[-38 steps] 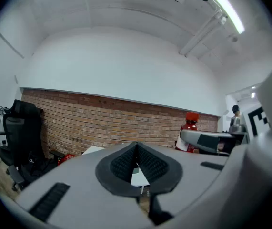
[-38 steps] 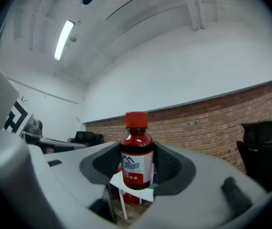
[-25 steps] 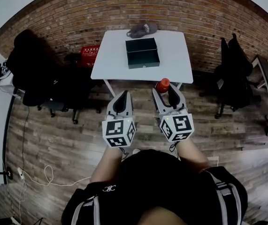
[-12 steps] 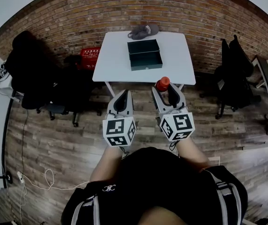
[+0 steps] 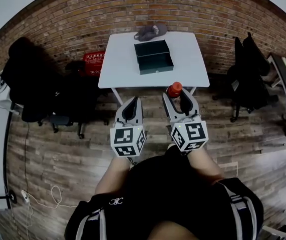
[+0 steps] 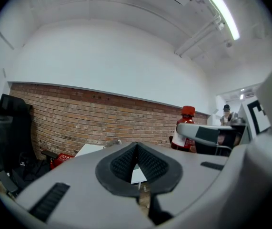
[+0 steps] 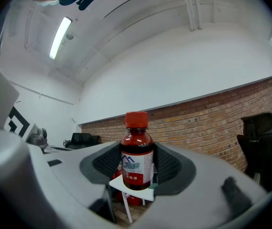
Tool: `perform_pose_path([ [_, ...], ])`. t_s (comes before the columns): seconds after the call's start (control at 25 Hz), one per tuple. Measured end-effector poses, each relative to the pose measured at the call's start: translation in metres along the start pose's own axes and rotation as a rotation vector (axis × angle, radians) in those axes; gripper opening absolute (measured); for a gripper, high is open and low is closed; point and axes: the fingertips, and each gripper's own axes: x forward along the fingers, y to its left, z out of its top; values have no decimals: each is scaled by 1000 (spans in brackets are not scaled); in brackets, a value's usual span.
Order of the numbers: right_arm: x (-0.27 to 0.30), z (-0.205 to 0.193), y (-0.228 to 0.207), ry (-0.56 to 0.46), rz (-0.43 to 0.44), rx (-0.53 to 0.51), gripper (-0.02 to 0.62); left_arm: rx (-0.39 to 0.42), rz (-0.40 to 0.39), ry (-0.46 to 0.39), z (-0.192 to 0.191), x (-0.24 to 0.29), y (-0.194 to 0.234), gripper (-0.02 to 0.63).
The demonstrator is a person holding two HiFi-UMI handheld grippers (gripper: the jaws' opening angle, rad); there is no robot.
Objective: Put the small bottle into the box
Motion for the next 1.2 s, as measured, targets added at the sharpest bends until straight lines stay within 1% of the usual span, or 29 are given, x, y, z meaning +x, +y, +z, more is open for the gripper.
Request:
perform_pose_path([
  [0.2,4,-4,-10,2,-13,-5,224,-10,-16,18,-5,14,-3,12],
  [0.28,9,-4,-18,-3,-16,-5,224,-2,-21,18,-5,20,-5,12],
  [0.56,41,-8,-35,-9,-2,13,224,18,-6,12,1,51,6,12],
  [0.92,93,-16,-72,-7,10,5,224,33,-8,11,5,116,14,12],
  [1.2,148,-16,-102,-1,43,4,224,32,14,-6,19,172,26,12],
])
